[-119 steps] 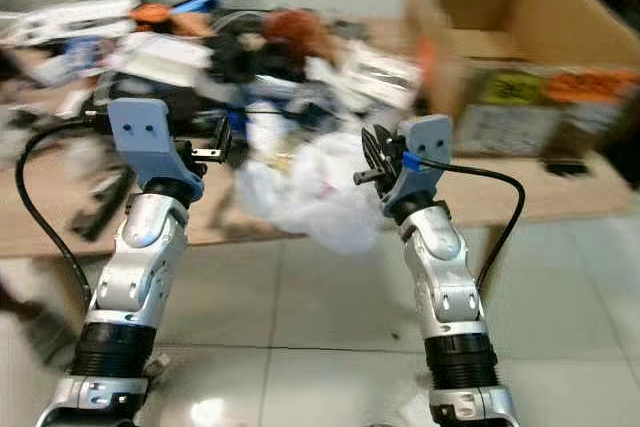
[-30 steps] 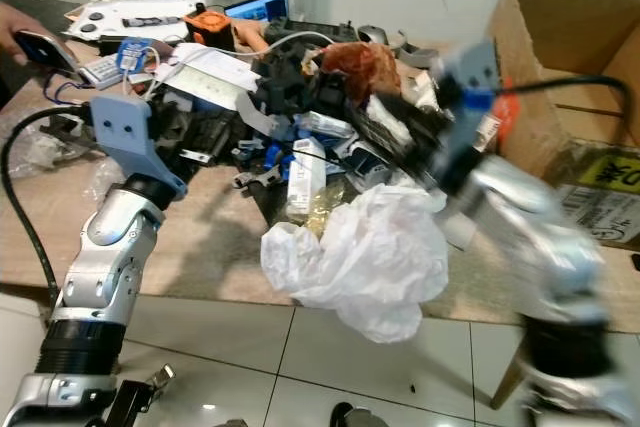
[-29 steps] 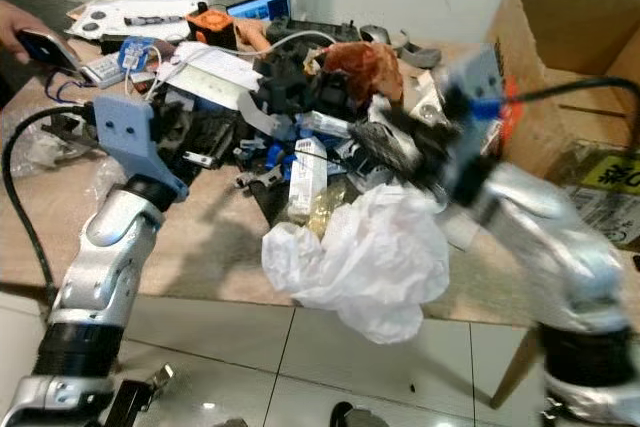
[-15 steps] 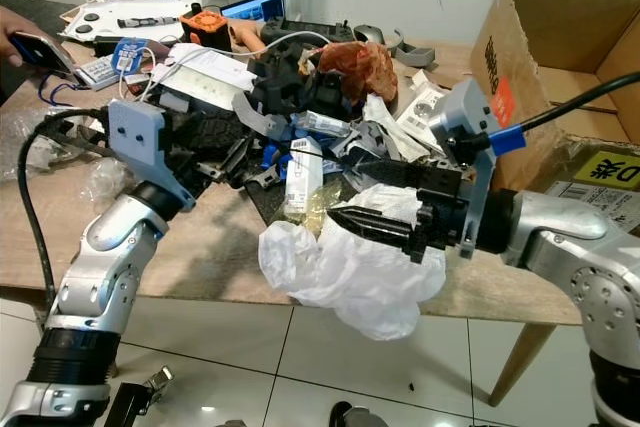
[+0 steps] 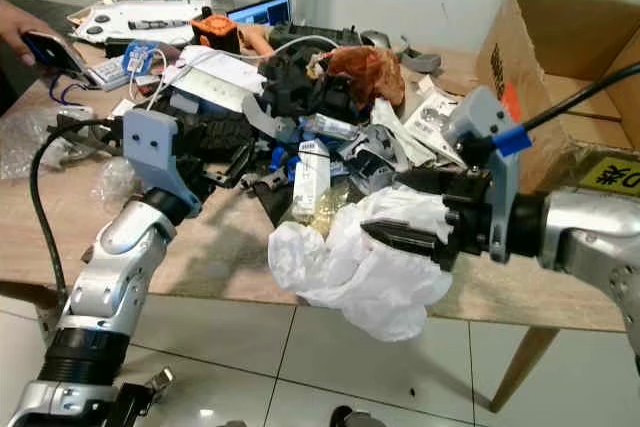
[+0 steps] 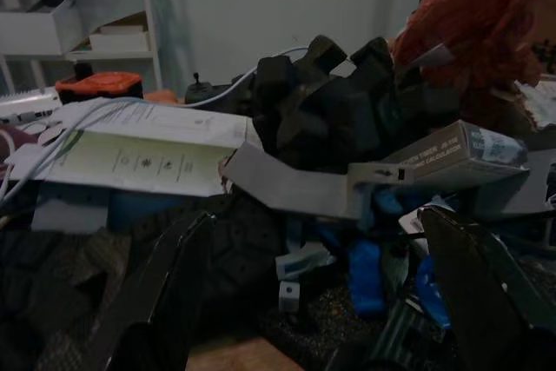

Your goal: Picking trash to rubbish bin

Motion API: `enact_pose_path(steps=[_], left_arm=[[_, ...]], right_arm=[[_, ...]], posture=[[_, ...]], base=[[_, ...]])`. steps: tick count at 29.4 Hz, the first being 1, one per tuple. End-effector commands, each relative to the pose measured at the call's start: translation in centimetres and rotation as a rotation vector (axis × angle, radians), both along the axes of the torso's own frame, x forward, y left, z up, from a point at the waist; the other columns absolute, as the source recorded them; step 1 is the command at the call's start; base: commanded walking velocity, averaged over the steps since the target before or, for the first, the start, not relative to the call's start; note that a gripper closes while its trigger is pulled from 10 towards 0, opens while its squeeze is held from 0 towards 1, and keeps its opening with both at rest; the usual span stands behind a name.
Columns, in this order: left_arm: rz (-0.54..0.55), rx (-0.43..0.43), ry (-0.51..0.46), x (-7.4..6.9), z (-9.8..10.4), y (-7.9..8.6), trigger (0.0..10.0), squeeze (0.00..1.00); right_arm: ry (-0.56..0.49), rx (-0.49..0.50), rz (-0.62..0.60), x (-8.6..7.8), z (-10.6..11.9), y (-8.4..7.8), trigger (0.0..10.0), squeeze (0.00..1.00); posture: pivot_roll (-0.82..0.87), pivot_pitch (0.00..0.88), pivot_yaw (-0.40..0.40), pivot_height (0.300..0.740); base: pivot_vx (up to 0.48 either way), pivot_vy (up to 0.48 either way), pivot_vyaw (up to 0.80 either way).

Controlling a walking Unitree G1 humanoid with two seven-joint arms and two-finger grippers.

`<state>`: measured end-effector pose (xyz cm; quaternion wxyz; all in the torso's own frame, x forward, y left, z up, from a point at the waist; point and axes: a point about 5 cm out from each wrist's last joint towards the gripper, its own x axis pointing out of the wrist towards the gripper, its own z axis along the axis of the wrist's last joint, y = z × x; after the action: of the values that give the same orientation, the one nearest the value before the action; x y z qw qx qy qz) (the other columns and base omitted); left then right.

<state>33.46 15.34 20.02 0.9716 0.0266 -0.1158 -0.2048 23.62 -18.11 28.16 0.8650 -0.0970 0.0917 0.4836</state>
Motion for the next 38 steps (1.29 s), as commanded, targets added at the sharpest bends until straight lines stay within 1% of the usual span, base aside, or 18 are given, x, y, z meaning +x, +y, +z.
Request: enact_pose_path(steps=[1, 5, 7, 10, 13, 17, 19, 20, 21, 22, 23, 24, 25, 29, 31, 32, 37, 38], left_arm=[[-0.017, 0.012, 0.012, 0.1, -0.3, -0.6, 10.0, 0.00], [-0.030, 0.025, 0.019, 0.3, -0.2, -0.7, 10.0, 0.00], [-0.032, 0.024, 0.022, 0.3, -0.2, -0.7, 10.0, 0.00], [-0.033, 0.032, 0.033, 0.3, -0.5, -0.5, 10.0, 0.00], [-0.034, 0.043, 0.042, 0.3, -0.7, -0.6, 10.0, 0.00], [-0.047, 0.042, 0.050, 0.2, -0.9, -0.9, 10.0, 0.00], [-0.050, 0.043, 0.051, 0.2, -0.9, -0.9, 10.0, 0.00], [-0.056, 0.043, 0.056, 0.1, -1.1, -1.1, 10.0, 0.00], [-0.056, 0.043, 0.056, 0.1, -1.1, -1.1, 10.0, 0.00], [-0.060, 0.043, 0.059, 0.0, -1.2, -1.2, 10.0, 0.00], [-0.060, 0.043, 0.059, 0.0, -1.2, -1.2, 10.0, 0.00], [-0.061, 0.043, 0.060, 0.0, -1.2, -1.2, 10.0, 0.00], [-0.062, 0.042, 0.060, 0.0, -1.2, -1.3, 10.0, 0.00], [-0.057, 0.036, 0.055, 0.1, -1.1, -1.4, 10.0, 0.00], [-0.047, 0.028, 0.050, 0.1, -1.1, -1.5, 10.0, 0.00], [-0.038, 0.022, 0.043, 0.1, -1.0, -1.7, 10.0, 0.00], [-0.031, 0.017, 0.031, 0.1, -0.9, -2.0, 10.0, 0.00], [-0.030, 0.011, 0.025, 0.1, -0.8, -2.2, 10.0, 0.00]], right_arm=[[0.011, -0.006, 0.033, -0.7, 0.0, 0.4, 10.0, 0.00], [0.052, -0.038, 0.079, -1.7, -0.3, 0.3, 10.0, 0.00], [0.062, -0.047, 0.080, -1.8, -0.3, 0.3, 10.0, 0.00], [0.107, -0.103, 0.072, -2.1, -1.0, -0.1, 10.0, 0.00], [0.145, -0.115, 0.080, -2.3, -1.6, -0.2, 10.0, 0.00], [0.225, -0.203, 0.043, -2.5, -3.5, -0.8, 10.0, 0.00], [0.236, -0.216, 0.036, -2.5, -3.7, -0.9, 10.0, 0.00], [0.269, -0.276, 0.008, -2.5, -4.8, -1.3, 10.0, 0.00], [0.269, -0.276, 0.008, -2.5, -4.8, -1.3, 10.0, 0.00], [0.299, -0.351, -0.026, -2.4, -6.0, -1.8, 10.0, 0.00], [0.299, -0.351, -0.026, -2.4, -6.0, -1.8, 10.0, 0.00], [0.303, -0.382, -0.038, -2.4, -6.4, -1.9, 10.0, 0.00], [0.302, -0.432, -0.065, -2.2, -6.8, -2.3, 10.0, 0.00], [0.275, -0.506, -0.122, -1.5, -7.7, -2.8, 10.0, 0.00], [0.245, -0.562, -0.181, -0.8, -8.6, -3.3, 10.0, 0.00], [0.199, -0.609, -0.214, -0.1, -9.2, -3.4, 10.0, 0.00], [0.138, -0.643, -0.244, 0.6, -9.6, -3.2, 10.0, 0.00], [0.080, -0.639, -0.273, 1.3, -9.6, -2.9, 10.0, 0.00]], posture=[[-0.04, 0.067, -0.036, 0.740], [-0.04, 0.060, -0.038, 0.740], [-0.04, 0.059, -0.038, 0.740], [-0.04, 0.055, -0.040, 0.740], [-0.04, 0.052, -0.044, 0.740], [-0.04, 0.051, -0.048, 0.740], [-0.04, 0.051, -0.048, 0.740], [-0.04, 0.053, -0.048, 0.740], [-0.04, 0.053, -0.048, 0.740], [-0.04, 0.053, -0.048, 0.740], [-0.04, 0.053, -0.048, 0.740], [-0.04, 0.053, -0.048, 0.740], [-0.04, 0.057, -0.049, 0.740], [-0.03, 0.061, -0.047, 0.740], [-0.03, 0.061, -0.047, 0.740], [-0.03, 0.066, -0.044, 0.740], [-0.03, 0.070, -0.043, 0.740], [-0.03, 0.070, -0.043, 0.740]], base=[[0.000, 0.000, 0.00], [0.000, 0.000, 0.00], [0.000, 0.000, 0.00], [0.000, 0.000, 0.00], [0.000, 0.000, 0.00], [0.000, 0.000, 0.00], [0.000, 0.000, 0.00], [0.000, 0.000, 0.00], [0.000, 0.000, 0.00], [0.000, 0.000, 0.00], [0.000, 0.000, 0.00], [0.000, 0.000, 0.00], [0.000, 0.000, 0.00], [0.000, 0.000, 0.00], [0.000, 0.000, 0.00], [0.000, 0.000, 0.00], [0.000, 0.000, 0.00], [0.000, 0.000, 0.00]])
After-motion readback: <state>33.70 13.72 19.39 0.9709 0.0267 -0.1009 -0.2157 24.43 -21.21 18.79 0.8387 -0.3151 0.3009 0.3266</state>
